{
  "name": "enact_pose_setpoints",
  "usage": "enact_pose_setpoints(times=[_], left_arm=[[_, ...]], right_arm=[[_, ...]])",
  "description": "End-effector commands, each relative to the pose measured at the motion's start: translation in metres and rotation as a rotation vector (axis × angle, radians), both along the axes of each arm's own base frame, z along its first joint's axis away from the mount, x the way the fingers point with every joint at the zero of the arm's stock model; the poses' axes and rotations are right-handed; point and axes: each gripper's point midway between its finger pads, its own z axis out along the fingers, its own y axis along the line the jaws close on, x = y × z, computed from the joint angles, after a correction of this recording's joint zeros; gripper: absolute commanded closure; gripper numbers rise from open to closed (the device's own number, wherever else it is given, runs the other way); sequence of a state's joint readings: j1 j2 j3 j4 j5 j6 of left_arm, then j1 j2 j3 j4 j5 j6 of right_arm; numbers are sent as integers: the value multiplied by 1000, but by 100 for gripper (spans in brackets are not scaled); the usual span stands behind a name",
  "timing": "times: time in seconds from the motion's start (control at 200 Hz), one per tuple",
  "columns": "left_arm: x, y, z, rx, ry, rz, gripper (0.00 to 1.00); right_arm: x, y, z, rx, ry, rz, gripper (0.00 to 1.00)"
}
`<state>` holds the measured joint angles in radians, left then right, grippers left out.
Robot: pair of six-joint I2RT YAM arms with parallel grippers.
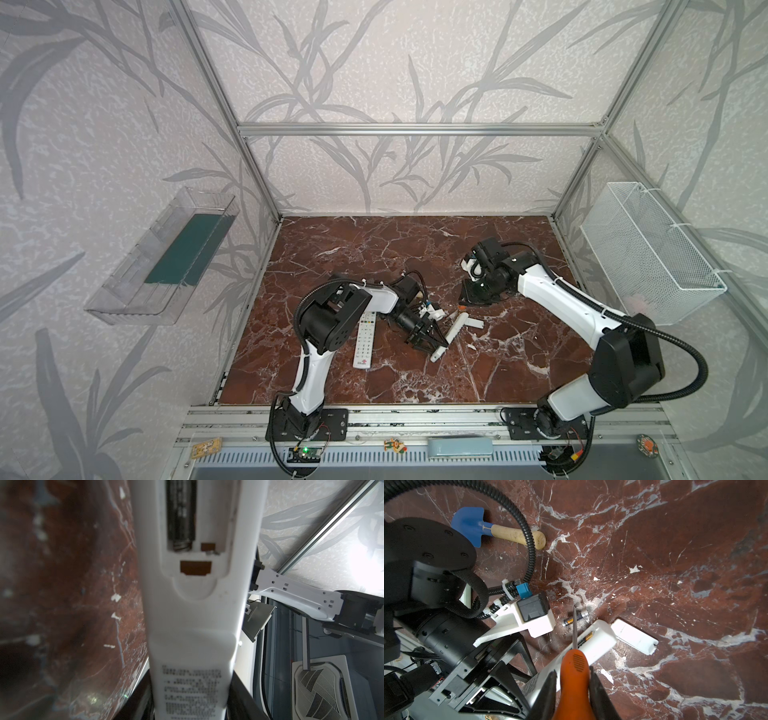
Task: Unload the batteries from the remote control
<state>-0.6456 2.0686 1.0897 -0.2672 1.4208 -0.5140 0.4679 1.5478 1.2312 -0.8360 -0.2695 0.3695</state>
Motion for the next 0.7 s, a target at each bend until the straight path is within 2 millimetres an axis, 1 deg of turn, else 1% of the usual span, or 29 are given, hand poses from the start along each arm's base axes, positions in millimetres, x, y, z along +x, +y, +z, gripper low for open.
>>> enact_pose_setpoints(times=[0.0,0.06,0.1,0.13,0.25,0.305,0.53,0.695], left_arm=[[29,-18,27,-63,-15,134,92],[44,-26,61,-194,-17,186,92],[51,-28,75,-249,27,205,92],[52,-30,68,-225,78,205,93],[47,-30,43,-200,89,200,93],[45,-30,36,-195,89,199,93],[47,-29,34,-207,66,190,93],[52,-32,38,-225,40,205,94]], right_arm=[[3,2,4,-6,-17,7,100],[4,1,5,-7,-23,5,100],[4,1,5,-5,-27,4,100],[5,1,5,-2,-29,-1,100],[4,4,2,7,-12,1,100],[4,4,2,7,-12,1,100],[5,3,5,2,-21,0,100],[4,2,7,0,-24,-3,100]])
